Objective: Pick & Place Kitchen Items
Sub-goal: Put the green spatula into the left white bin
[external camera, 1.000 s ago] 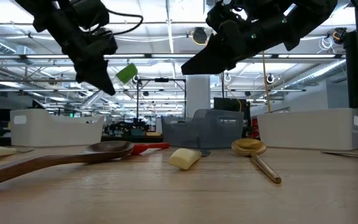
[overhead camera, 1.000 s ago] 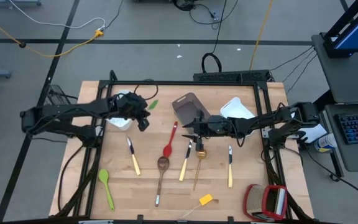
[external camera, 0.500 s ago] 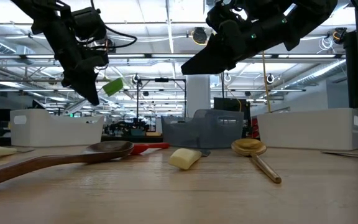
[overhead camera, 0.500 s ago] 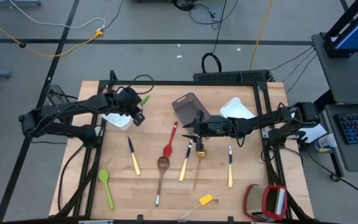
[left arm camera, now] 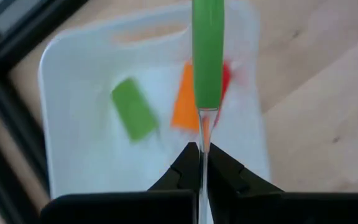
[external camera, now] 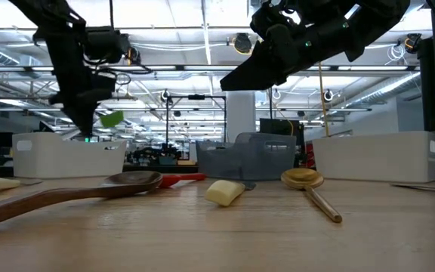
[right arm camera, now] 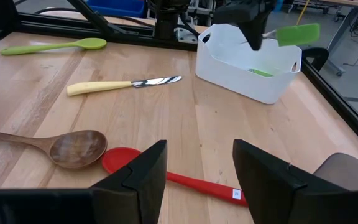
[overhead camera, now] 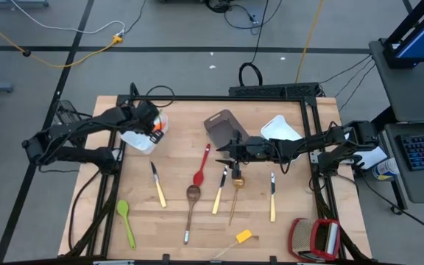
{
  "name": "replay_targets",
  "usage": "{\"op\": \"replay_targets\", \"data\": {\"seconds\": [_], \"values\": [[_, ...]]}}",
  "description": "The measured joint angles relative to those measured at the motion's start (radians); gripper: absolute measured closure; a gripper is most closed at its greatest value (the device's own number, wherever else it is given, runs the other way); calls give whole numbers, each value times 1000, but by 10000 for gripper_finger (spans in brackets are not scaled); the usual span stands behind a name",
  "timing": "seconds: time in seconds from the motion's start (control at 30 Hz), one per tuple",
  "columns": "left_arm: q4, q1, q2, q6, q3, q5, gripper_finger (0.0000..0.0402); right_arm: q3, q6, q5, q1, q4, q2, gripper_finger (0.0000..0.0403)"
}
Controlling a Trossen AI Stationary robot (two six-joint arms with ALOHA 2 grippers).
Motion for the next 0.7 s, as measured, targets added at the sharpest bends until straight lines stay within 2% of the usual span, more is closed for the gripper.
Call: {"op": "replay_targets", "data": {"seconds": [0.17,0.3,0.7], "values": [[-55,34,0,-27,0,-1,387,0,0,0,0,0,0,227],[-50,51,0,-48,0,-2,397,0,0,0,0,0,0,227],[-36,55,1,-73,-1,-2,391,0,0,0,0,0,0,227]]}}
